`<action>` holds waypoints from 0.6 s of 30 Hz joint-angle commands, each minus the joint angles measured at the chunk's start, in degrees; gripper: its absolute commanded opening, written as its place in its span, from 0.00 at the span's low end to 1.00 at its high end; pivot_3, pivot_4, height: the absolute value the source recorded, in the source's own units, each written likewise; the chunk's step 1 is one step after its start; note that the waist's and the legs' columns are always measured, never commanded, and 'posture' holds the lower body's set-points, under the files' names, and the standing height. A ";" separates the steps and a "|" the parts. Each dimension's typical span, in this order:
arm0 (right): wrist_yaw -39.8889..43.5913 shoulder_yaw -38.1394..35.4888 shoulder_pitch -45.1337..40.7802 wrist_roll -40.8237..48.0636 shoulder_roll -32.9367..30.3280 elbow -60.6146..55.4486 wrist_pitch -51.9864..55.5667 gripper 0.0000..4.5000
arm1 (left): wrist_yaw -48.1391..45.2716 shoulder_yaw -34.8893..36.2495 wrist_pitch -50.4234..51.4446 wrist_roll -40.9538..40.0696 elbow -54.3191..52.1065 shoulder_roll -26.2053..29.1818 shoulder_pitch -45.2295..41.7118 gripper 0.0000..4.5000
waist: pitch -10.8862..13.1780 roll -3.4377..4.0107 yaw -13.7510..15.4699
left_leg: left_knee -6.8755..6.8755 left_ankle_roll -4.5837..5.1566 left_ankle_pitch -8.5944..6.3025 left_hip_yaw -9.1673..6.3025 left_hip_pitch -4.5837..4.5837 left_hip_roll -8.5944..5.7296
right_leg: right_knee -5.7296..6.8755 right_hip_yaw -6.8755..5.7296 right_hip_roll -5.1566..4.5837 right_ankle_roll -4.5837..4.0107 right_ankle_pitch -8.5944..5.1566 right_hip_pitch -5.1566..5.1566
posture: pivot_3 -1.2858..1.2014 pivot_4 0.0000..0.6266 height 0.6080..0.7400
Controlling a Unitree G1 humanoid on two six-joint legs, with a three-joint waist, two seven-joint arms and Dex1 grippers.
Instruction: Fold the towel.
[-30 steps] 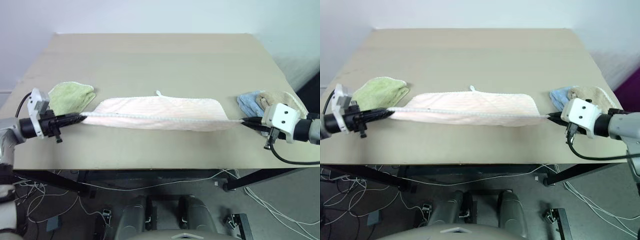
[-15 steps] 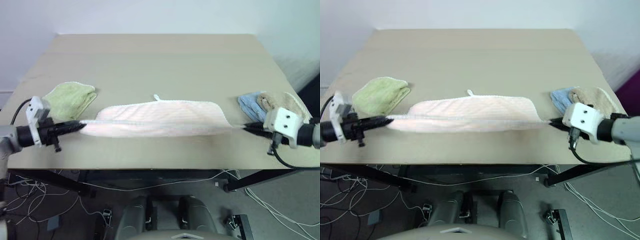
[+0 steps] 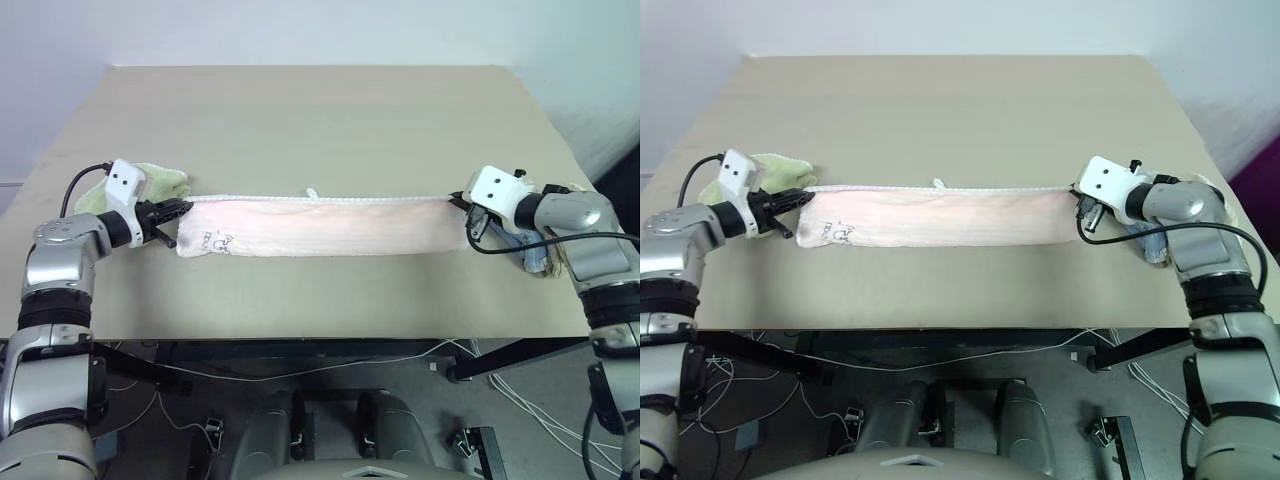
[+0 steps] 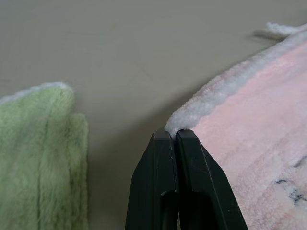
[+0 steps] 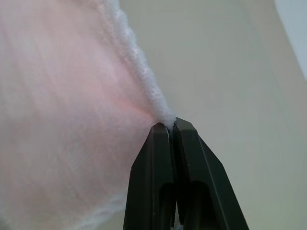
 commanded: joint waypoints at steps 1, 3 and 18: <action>-2.98 -0.11 -3.65 -1.53 1.23 4.71 -3.22 0.01 | 0.70 -0.97 -3.39 2.62 2.55 0.30 -1.48 0.00 | 0.00 0.00 -0.10 | 0.00 0.00 0.00 0.02 0.01 0.00 | 0.01 0.01 0.00 0.01 -0.01 0.00 | 0.52 0.24 0.71; -4.30 0.06 -4.60 -2.03 2.27 6.66 -4.58 0.01 | 0.16 -1.60 -3.92 3.20 3.11 0.25 -1.24 0.00 | 0.00 0.00 -0.13 | 0.01 0.00 0.01 0.03 0.01 0.02 | 0.02 0.01 0.02 0.01 -0.01 0.00 | 0.52 0.24 0.71; -9.50 -7.14 1.09 1.14 0.68 -4.57 -2.10 0.92 | 1.88 2.71 -1.41 0.70 -1.03 1.73 2.70 0.99 | 0.00 0.00 0.07 | 0.03 0.00 0.00 -0.01 0.00 0.04 | 0.02 0.02 0.02 0.02 -0.01 0.01 | 0.52 0.24 0.71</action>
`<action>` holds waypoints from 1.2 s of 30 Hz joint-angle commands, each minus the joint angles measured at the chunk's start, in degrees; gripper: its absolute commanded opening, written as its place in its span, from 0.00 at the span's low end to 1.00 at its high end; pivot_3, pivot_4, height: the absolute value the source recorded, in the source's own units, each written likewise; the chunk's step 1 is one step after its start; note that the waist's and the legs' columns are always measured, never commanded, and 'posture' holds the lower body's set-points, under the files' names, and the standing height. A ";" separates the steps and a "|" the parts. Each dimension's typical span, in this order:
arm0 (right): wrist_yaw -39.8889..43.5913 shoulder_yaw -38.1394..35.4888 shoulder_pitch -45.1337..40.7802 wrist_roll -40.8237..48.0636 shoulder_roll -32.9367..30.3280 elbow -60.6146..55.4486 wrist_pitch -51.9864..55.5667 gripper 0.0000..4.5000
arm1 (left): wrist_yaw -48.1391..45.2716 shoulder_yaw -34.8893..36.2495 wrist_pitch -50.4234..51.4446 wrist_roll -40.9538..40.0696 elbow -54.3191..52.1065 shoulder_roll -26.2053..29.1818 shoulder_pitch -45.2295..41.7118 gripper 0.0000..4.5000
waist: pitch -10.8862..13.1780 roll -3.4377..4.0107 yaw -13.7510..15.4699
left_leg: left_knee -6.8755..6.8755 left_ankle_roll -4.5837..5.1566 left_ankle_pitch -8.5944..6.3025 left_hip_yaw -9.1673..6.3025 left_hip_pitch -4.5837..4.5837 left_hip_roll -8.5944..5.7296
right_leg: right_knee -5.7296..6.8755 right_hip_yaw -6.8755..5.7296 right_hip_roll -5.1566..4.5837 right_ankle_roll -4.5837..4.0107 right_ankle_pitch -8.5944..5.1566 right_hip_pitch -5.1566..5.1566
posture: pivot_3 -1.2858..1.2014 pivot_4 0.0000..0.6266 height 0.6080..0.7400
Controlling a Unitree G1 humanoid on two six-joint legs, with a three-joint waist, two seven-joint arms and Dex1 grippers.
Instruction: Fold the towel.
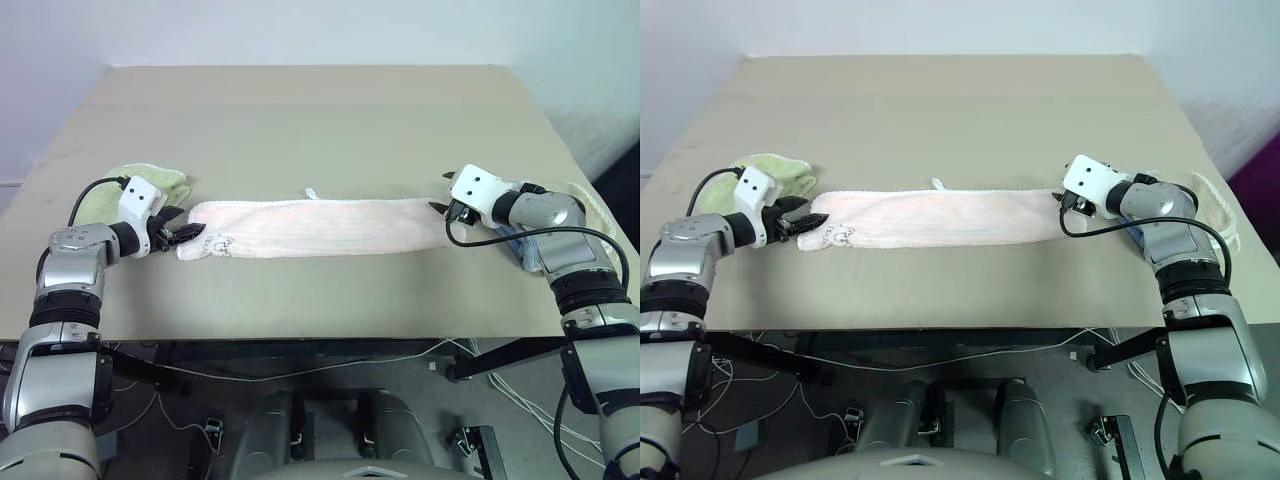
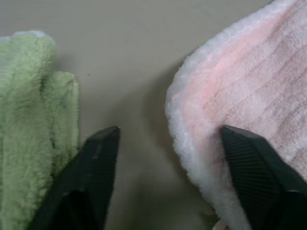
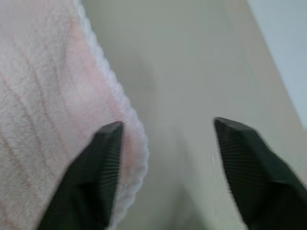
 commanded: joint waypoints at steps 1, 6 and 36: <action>-3.23 -8.02 3.00 4.58 -2.56 -10.55 5.25 0.99 | 1.63 4.54 2.08 -3.31 -4.73 1.43 1.59 1.00 | 0.00 0.00 0.09 | 0.00 0.00 0.00 0.00 0.00 0.00 | 0.00 0.01 -0.02 0.00 0.00 0.00 | 0.52 0.24 0.71; -2.05 -16.91 15.10 15.49 -1.02 -32.13 24.39 0.99 | 2.34 10.17 8.35 -9.46 -14.09 1.19 5.43 1.00 | -0.01 -0.01 0.11 | 0.02 -0.02 -0.01 -0.13 0.01 0.02 | 0.00 -0.02 -0.14 0.00 0.00 0.05 | 0.52 0.24 0.71; -52.02 -53.53 17.39 61.05 41.01 -42.40 77.02 0.99 | -13.11 -5.46 9.76 -12.11 -43.79 -1.04 19.10 1.00 | -0.12 0.03 -0.12 | -0.37 0.19 -0.19 -0.16 0.19 -0.07 | -0.10 0.09 -0.23 -0.08 0.01 -0.01 | 0.52 0.24 0.71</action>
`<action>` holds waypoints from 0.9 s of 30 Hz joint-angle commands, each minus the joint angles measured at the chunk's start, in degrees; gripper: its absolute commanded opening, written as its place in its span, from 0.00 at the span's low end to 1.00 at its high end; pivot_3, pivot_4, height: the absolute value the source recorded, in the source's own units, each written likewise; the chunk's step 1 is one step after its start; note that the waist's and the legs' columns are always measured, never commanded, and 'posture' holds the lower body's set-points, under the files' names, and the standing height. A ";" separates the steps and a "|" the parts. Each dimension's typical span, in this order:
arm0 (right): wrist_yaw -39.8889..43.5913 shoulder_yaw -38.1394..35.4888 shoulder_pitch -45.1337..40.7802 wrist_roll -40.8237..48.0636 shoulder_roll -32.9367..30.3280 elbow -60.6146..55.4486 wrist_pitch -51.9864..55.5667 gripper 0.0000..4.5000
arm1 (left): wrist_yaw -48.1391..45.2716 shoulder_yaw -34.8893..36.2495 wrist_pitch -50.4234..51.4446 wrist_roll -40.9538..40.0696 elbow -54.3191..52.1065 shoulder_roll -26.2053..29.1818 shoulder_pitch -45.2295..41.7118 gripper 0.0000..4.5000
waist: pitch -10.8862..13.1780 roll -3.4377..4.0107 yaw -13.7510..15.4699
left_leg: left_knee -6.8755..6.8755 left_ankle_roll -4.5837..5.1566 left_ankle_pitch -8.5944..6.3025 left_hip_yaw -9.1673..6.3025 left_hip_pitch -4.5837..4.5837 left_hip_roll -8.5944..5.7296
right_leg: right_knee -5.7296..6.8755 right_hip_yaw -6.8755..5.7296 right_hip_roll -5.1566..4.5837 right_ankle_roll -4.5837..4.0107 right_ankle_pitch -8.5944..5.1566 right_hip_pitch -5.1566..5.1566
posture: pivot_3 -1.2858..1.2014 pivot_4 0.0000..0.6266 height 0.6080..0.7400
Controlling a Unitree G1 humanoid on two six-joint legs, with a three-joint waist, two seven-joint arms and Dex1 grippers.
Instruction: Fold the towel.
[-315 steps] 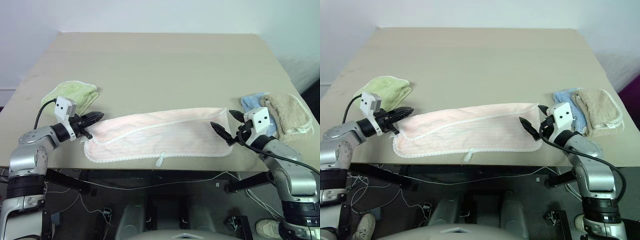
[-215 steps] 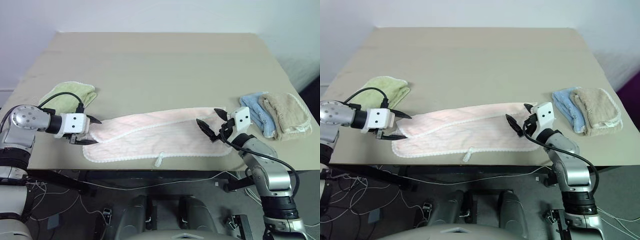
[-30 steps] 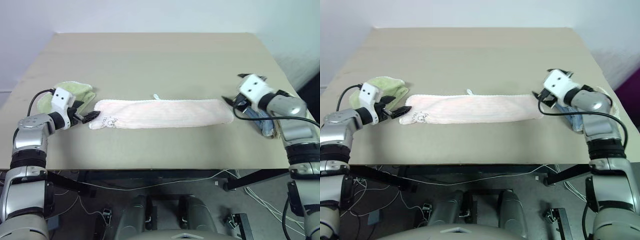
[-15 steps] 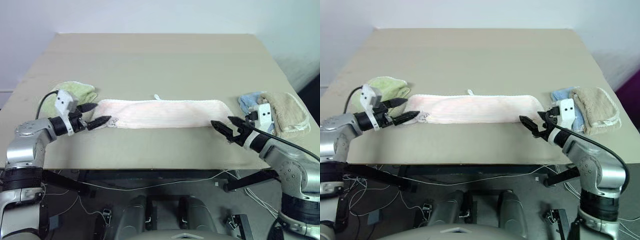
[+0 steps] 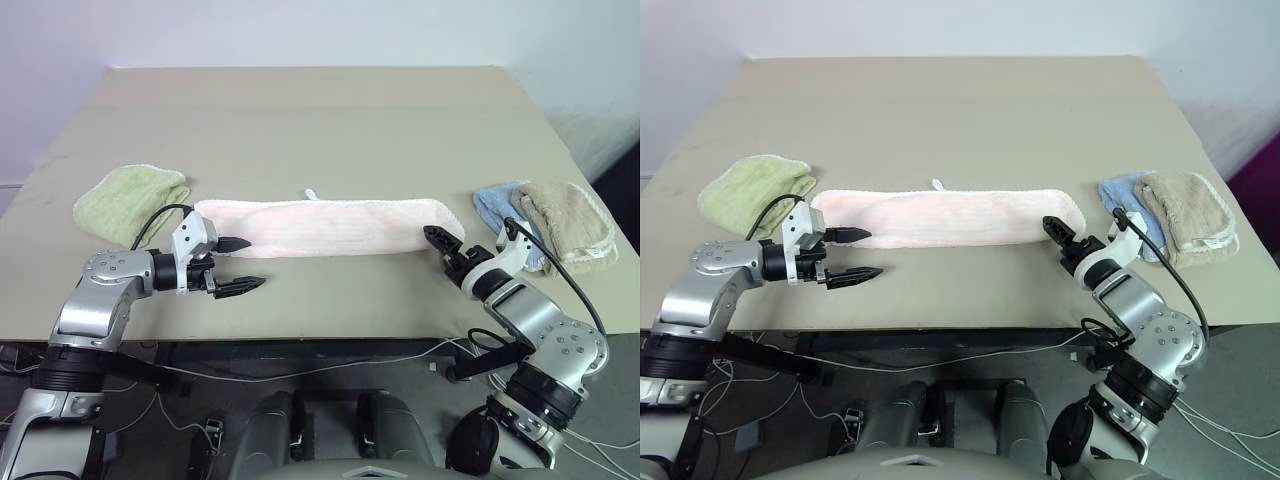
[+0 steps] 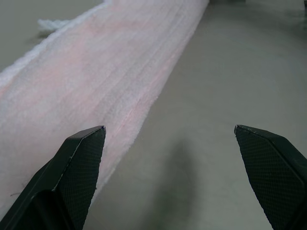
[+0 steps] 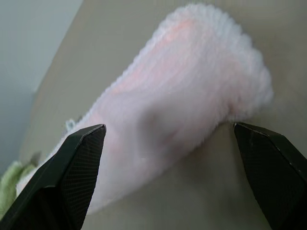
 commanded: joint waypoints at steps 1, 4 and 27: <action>-4.12 -1.85 -1.32 -0.30 0.19 5.89 -5.06 0.99 | -0.29 0.29 -1.10 -0.20 -2.35 0.19 0.02 1.00 | -0.02 -0.03 -0.01 | 0.00 0.00 0.00 0.00 0.01 0.00 | 0.00 -0.02 0.01 0.00 0.00 0.02 | 0.52 0.24 0.71; -6.12 -1.93 -2.57 0.23 0.24 9.44 -9.02 0.99 | -0.20 0.36 -1.32 -0.27 -2.59 0.16 0.37 1.00 | -0.11 -0.16 -0.01 | 0.00 0.03 0.01 0.00 0.06 0.00 | -0.01 -0.04 0.03 0.00 0.00 0.08 | 0.52 0.24 0.71; -8.91 -0.62 -1.23 11.23 -12.16 10.10 -17.93 0.00 | 1.05 -0.02 -2.97 0.33 -1.86 -0.90 1.93 1.00 | 0.02 0.07 0.25 | -0.01 0.12 -0.03 -0.03 -0.14 -0.06 | -0.13 -0.05 -0.07 0.00 -0.01 -0.02 | 0.52 0.24 0.71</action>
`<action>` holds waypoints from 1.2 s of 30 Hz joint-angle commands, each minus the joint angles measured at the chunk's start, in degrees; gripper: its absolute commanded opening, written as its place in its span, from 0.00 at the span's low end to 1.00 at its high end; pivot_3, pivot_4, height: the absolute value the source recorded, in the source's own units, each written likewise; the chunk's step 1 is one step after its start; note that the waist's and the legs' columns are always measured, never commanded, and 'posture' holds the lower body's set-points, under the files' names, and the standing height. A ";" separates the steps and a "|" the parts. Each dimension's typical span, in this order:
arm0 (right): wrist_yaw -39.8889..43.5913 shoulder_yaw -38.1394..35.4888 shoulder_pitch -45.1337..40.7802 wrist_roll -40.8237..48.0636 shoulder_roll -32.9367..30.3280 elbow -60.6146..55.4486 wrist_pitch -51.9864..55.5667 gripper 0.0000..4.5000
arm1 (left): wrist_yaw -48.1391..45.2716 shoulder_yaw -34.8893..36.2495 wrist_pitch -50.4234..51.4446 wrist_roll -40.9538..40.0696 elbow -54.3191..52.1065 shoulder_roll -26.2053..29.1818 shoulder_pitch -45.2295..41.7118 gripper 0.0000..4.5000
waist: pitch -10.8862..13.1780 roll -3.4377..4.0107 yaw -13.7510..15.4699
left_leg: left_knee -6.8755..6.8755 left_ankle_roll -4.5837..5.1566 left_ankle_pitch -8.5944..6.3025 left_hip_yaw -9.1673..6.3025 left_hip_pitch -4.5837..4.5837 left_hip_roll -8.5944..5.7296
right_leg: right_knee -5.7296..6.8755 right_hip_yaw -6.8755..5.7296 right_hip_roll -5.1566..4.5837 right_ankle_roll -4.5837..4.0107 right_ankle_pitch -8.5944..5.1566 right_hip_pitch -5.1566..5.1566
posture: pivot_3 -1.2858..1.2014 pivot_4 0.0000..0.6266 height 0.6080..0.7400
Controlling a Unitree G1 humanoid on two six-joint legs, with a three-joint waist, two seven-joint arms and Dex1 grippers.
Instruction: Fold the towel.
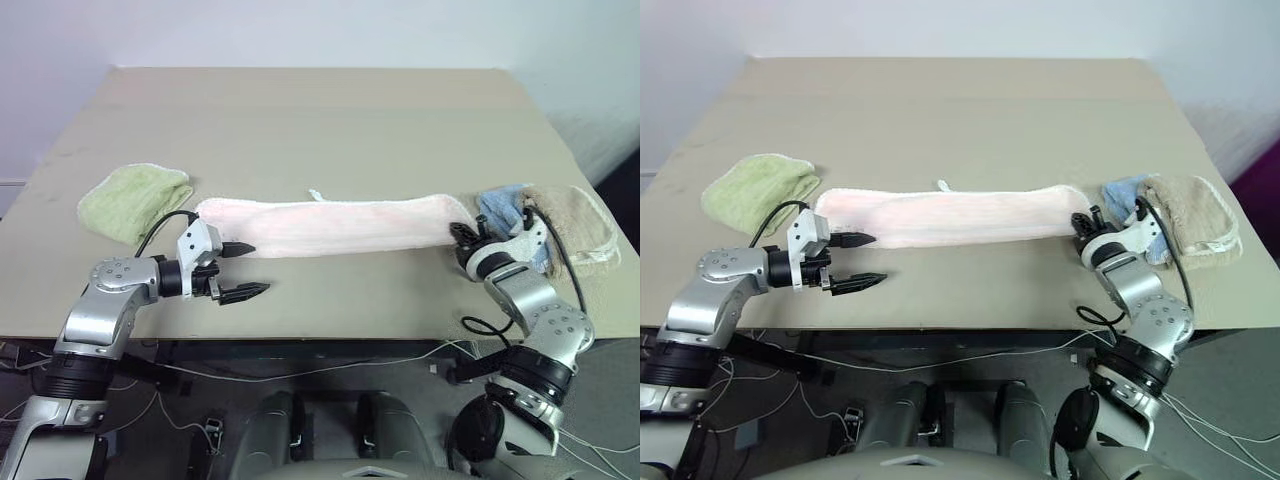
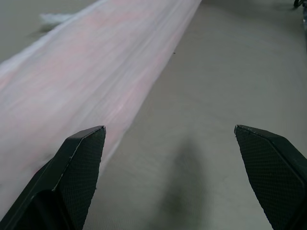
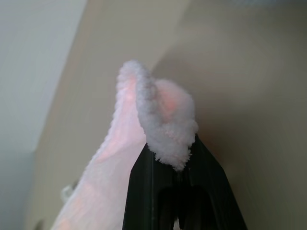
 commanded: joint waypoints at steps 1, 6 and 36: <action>0.74 -1.28 -0.54 1.78 -5.14 -1.34 -1.34 0.00 | 0.03 0.23 -1.22 0.06 -1.08 -0.20 -0.05 1.00 | 0.01 0.02 -0.29 | -0.03 0.00 0.00 0.00 0.01 0.01 | 0.00 0.00 0.01 0.00 0.00 -0.01 | 0.52 0.24 0.71; 4.60 3.05 -1.88 0.83 -11.98 -2.50 -0.26 0.00 | 0.05 0.13 -1.63 0.42 -0.49 -0.43 -0.15 1.00 | 0.12 0.19 -0.43 | -0.13 0.00 0.02 0.11 0.04 0.04 | 0.01 0.04 0.07 0.02 -0.01 -0.08 | 0.52 0.24 0.71; 34.54 50.20 0.16 -31.62 -18.39 -16.14 -2.06 0.35 | 2.74 0.58 0.07 -0.59 -5.09 -1.21 3.66 1.00 | 0.15 0.10 -0.21 | -0.16 -0.01 0.00 0.15 -0.03 0.11 | -0.12 0.08 0.06 0.03 0.00 -0.18 | 0.52 0.24 0.71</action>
